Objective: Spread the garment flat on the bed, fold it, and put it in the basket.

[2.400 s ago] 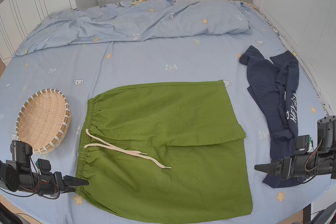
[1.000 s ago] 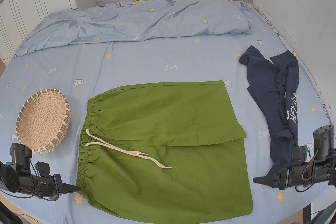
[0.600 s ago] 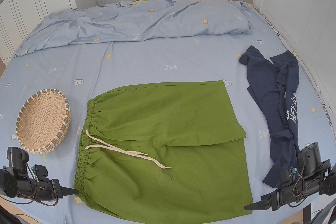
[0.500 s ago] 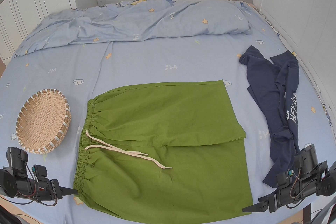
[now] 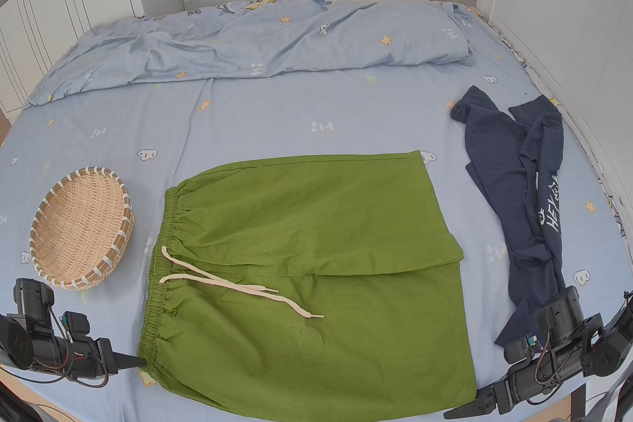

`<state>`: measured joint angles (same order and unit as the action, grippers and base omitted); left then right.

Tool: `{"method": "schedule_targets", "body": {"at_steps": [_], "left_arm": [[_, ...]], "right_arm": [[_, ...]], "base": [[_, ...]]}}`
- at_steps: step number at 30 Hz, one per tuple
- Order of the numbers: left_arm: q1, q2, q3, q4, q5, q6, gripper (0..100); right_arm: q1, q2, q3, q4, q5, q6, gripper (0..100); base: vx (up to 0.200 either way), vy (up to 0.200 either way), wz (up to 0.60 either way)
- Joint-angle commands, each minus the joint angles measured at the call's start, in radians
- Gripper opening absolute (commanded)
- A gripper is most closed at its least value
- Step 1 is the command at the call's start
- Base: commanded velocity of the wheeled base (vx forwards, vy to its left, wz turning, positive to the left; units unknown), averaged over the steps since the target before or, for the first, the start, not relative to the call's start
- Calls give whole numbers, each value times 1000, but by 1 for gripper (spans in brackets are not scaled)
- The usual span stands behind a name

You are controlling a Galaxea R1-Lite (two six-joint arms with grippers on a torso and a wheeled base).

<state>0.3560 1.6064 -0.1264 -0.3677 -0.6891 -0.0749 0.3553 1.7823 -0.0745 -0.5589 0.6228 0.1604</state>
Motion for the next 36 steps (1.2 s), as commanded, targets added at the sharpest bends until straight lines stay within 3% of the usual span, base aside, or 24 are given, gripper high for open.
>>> {"method": "schedule_targets", "body": {"at_steps": [1,8,9,23,31,34,36], "left_arm": [[0,12,-1,0,0,0,0],[1,12,-2,0,0,0,0],[1,12,-2,0,0,0,0],[14,12,-9,1,0,-3,0],[18,9,-9,15,2,-5,0],[8,3,-30,58,3,-11,0],[5,-23,-110,177,2,-37,0]], "right_arm": [[10,29,-11,1,22,1,100],[11,68,-18,-27,31,1,100],[8,68,-18,-32,31,2,0],[-68,58,61,-44,31,-7,0],[-73,-29,74,-22,32,-7,0],[-68,-96,67,-30,35,-1,0],[-67,-159,22,-18,32,13,0]], "base": [[0,0,0],[0,0,0],[0,0,0],[0,0,0],[0,0,0],[0,0,0],[0,0,0]]}}
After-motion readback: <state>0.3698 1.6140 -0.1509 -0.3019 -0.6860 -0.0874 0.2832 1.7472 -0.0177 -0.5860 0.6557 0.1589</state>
